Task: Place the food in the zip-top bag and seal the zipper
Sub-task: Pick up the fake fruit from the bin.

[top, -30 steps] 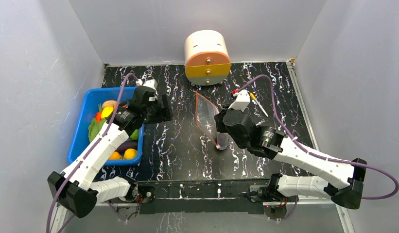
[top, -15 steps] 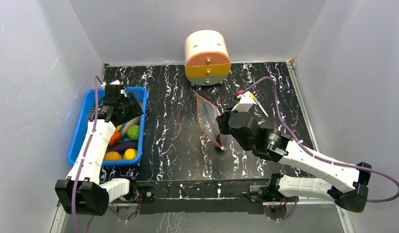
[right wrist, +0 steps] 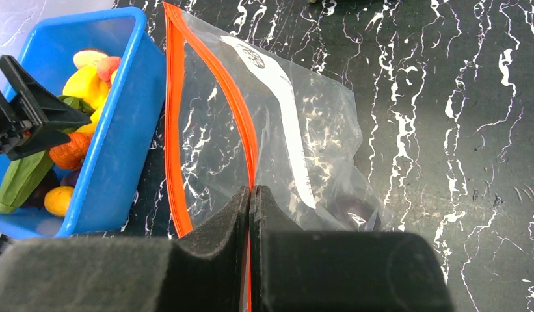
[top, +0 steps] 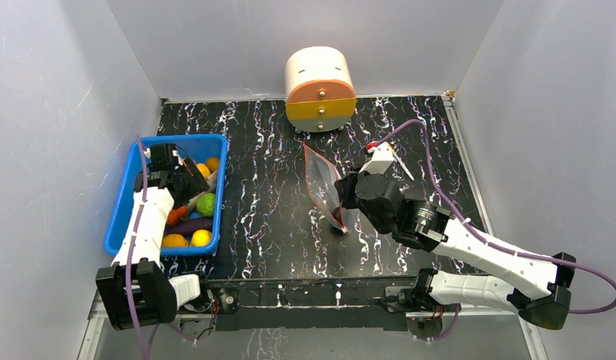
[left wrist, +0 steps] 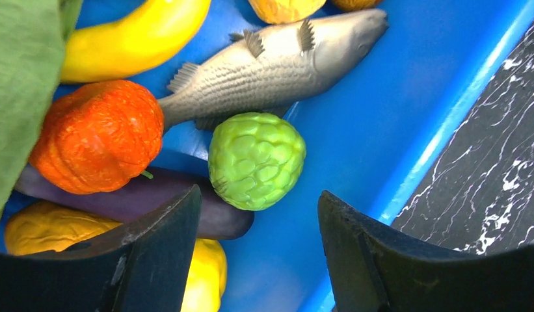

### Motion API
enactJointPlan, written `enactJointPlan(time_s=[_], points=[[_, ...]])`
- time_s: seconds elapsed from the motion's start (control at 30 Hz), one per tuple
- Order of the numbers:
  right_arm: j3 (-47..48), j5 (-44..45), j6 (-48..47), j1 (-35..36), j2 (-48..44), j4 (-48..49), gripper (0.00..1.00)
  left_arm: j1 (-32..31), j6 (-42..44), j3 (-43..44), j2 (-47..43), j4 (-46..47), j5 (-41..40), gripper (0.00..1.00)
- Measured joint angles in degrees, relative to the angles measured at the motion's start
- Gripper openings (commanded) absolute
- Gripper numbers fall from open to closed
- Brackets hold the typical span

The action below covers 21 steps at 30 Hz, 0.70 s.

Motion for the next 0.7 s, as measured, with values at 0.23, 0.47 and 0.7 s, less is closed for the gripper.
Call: enactJointPlan(time_s=[0.23,0.47,0.7], points=[[-0.02,-0.52,0.04,0.0,0.0,0.02,0.0,0.13,0.37,-3.8,2.21,2.14,2.71,0.68],[-0.02,-0.61,0.09,-0.02,0.0,0.0,0.0,0.48,0.52,-6.27,3.54,4.42,3.76,0.76],[-0.02,-0.63,0.15,0.0,0.0,0.0,0.0,0.72,0.57,-7.3,5.09,6.82,3.32,0.75]])
